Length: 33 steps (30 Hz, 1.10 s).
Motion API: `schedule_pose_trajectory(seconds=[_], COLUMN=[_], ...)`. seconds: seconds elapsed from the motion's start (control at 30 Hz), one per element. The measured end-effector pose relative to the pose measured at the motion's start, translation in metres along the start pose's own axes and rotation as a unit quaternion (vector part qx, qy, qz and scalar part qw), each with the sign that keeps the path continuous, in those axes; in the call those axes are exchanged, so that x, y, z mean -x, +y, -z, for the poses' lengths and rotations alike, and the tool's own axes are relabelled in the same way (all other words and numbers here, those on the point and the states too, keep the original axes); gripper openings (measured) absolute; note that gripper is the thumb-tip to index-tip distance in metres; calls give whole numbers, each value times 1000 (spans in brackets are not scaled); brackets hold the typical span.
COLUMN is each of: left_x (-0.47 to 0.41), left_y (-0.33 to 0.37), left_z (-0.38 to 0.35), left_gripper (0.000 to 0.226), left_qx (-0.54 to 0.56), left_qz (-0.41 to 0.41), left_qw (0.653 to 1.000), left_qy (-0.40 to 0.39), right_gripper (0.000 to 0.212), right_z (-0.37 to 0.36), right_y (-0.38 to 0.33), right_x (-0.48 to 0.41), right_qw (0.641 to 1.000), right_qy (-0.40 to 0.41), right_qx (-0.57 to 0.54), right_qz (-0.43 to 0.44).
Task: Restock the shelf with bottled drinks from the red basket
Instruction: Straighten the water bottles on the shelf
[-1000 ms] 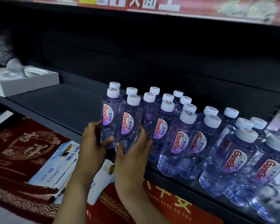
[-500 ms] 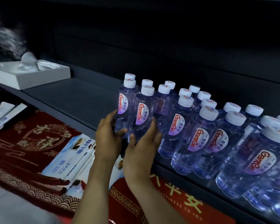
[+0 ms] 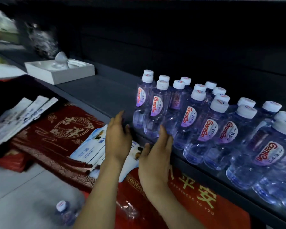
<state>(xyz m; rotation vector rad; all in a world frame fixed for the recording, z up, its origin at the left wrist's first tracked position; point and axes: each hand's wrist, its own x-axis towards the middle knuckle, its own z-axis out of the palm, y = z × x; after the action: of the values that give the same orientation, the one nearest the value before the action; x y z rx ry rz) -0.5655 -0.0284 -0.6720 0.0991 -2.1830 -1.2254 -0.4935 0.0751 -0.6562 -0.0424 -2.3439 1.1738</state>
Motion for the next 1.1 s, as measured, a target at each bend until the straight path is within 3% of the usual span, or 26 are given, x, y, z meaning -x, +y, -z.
schedule_pose_trajectory(seconds=[0.1, 0.23, 0.33, 0.43, 0.57, 0.63, 0.67, 0.77, 0.87, 1.1], left_x=[32, 90, 131, 167, 233, 266, 273, 271, 255, 201], left_y=[-6, -35, -66, -101, -162, -197, -213, -250, -273, -327], left_z=[22, 59, 91, 117, 138, 140, 140, 138, 123, 94], left_gripper=[51, 63, 53, 52, 51, 49, 49, 49, 53, 76], left_qx=[-131, -347, -410, -410, -349, -300, -249, -171, -104, -133], left_qz=[32, 96, 131, 207, 373, 471, 544, 626, 620, 523], left_qw=[991, 927, 886, 865, 832, 811, 792, 757, 776, 838], left_qy=[12, -108, -171, -203, -216, -178, -123, -81, -57, -87], right_gripper=[58, 53, 45, 48, 46, 46, 47, 45, 47, 63], right_z=[1, -17, -41, -69, -113, -142, -158, -207, -251, -331], right_y=[4, 10, 16, 30, 52, 63, 70, 87, 103, 134], right_x=[27, 59, 84, 106, 125, 133, 139, 157, 168, 157], right_qw=[993, 947, 901, 860, 814, 792, 784, 769, 779, 779], right_qy=[-73, -262, -352, -420, -494, -534, -555, -592, -579, -600], right_qx=[55, 153, 214, 251, 273, 270, 257, 233, 237, 180], right_qz=[70, 108, 133, 143, 138, 120, 104, 64, 44, 17])
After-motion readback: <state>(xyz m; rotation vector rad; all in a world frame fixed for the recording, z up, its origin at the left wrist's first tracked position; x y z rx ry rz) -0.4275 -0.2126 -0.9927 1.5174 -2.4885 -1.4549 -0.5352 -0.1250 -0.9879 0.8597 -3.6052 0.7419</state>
